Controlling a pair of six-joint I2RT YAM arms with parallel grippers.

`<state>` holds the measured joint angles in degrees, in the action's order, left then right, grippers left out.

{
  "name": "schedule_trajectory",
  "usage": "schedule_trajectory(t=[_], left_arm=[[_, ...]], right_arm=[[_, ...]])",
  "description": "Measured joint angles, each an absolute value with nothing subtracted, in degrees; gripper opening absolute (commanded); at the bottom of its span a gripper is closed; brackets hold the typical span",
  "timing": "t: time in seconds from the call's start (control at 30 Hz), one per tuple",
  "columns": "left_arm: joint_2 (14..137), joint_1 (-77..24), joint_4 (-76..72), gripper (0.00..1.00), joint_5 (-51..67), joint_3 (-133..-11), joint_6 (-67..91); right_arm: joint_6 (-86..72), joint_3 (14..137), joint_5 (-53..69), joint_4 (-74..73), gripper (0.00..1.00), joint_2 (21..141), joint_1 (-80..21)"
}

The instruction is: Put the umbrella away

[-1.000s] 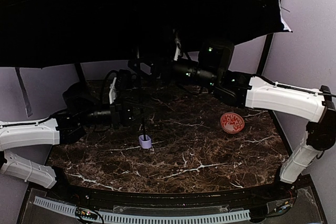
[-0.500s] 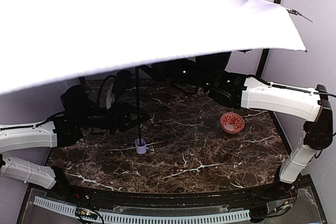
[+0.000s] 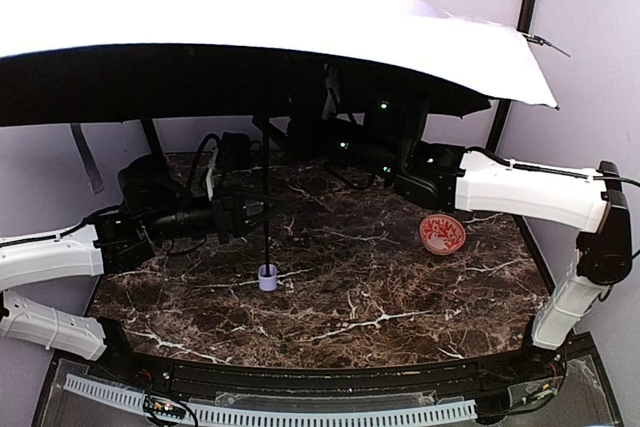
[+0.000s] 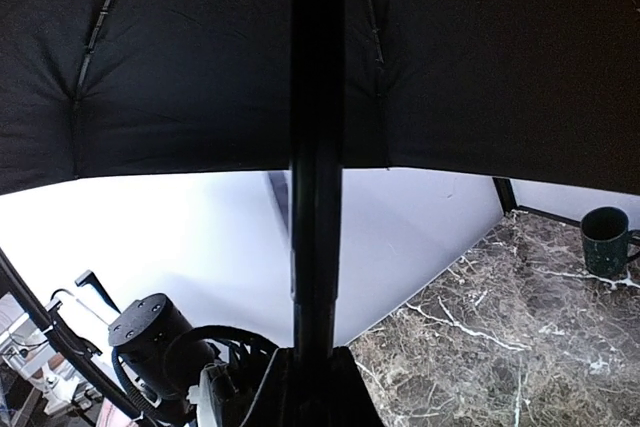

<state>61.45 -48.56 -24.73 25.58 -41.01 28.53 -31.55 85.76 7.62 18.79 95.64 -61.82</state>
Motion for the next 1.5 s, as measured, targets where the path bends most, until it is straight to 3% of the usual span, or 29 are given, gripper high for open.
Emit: schedule_trajectory(t=[0.07, 0.1, 0.4, 0.57, 0.83, 0.93, 1.07, 1.17, 1.3, 1.43, 1.5], left_arm=[[61.45, -48.53, -24.71, 0.0, 25.41, -40.97, 28.67], [61.45, -48.53, -24.73, 0.0, 25.39, -40.88, 28.88], [61.91, -48.56, -25.78, 0.0, 26.92, -38.37, 31.86], [61.52, -48.56, -25.65, 0.0, 27.49, -37.87, 31.51], [60.97, -48.53, -25.58, 0.0, 28.47, -37.87, 31.14], [60.93, -48.53, -25.58, 0.0, 29.02, -37.87, 31.09], [60.84, -48.53, -25.54, 0.0, 29.21, -38.02, 30.96], [60.84, -48.53, -25.61, 0.0, 29.67, -38.44, 30.65], [60.84, -48.53, -25.54, 0.0, 29.98, -38.96, 30.79], [60.84, -48.49, -25.1, 0.0, 30.0, -39.09, 31.0], [60.84, -48.47, -24.73, 0.0, 29.98, -39.16, 31.14]], right_arm=[[-31.59, 85.76, 7.66, 18.85, 0.51, 95.72, -61.8], [-32.25, 85.76, 7.92, 19.44, 0.58, 95.83, -61.56], [-38.28, 86.72, 9.65, 32.93, 0.68, 97.89, -57.74], [-40.05, 87.44, 6.76, 39.31, 0.55, 99.61, -57.3], [-41.95, 87.44, 2.72, 45.08, 0.49, 101.51, -57.19], [-41.89, 87.79, 1.76, 45.1, 0.51, 102.0, -56.97], [-41.65, 89.27, 1.39, 44.91, 0.61, 102.94, -56.73], [-40.86, 91.0, 1.43, 44.42, 0.51, 103.98, -56.6], [-40.84, 92.95, 1.83, 43.53, 0.46, 105.32, -56.23], [-40.91, 93.25, 2.5, 43.59, 0.28, 105.45, -56.1], [-40.93, 93.45, 2.87, 43.59, 0.1, 105.45, -56.1]])
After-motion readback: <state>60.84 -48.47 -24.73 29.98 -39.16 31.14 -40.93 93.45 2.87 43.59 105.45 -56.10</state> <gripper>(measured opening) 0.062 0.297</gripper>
